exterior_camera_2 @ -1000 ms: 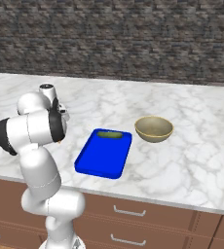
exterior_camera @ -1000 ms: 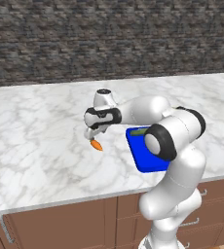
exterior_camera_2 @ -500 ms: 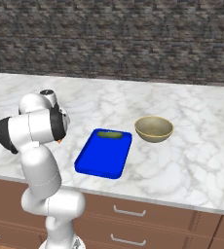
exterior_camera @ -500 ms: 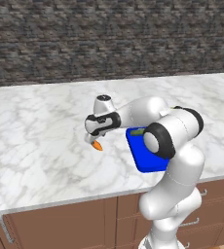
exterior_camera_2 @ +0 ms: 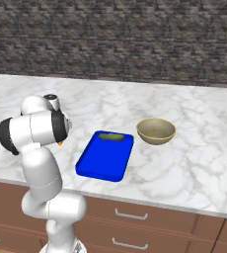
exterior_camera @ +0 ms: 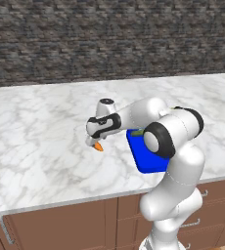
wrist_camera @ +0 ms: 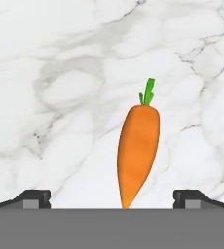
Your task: Place the two vegetables and bowl onto the tray for setting up a vegetable dip station.
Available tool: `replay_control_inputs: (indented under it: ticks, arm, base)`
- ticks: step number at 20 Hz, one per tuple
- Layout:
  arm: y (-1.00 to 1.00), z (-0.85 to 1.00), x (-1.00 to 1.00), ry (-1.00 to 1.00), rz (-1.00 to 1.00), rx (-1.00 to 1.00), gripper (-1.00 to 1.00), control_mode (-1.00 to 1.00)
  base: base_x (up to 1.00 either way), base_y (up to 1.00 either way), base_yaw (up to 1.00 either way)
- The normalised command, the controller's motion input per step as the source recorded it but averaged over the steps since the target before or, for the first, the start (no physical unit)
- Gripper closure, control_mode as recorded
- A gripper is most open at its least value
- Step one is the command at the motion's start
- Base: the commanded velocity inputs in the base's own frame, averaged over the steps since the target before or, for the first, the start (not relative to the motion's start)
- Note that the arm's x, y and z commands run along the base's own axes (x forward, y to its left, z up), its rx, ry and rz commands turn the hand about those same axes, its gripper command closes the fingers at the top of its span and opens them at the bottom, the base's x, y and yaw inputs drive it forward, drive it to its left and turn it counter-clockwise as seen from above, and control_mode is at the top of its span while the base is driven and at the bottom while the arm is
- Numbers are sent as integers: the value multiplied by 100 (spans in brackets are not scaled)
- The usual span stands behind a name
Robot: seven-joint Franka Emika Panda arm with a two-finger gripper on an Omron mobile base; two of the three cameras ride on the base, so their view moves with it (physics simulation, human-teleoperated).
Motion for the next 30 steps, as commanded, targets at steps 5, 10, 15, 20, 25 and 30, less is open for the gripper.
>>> replay_control_inputs:
  ticks: [5, 10, 15, 20, 25, 30]
  arm:
    - [-7, -14, 5, 0, 0, 3, -100, -100]
    - [-1, -18, 12, 0, 0, 0, -100, -100]
    - [0, -13, 24, 0, 0, 0, -100, -100]
    - [0, -13, 22, 0, 0, 0, -100, -100]
    - [3, -14, 3, 0, 0, 0, -100, -100]
    - [15, -8, 4, 0, 0, 0, -100, -100]
  base:
    - [0, 0, 0]
    - [0, 0, 0]
    - [0, 0, 0]
    - [0, 0, 0]
    - [0, 0, 0]
    - [0, 0, 0]
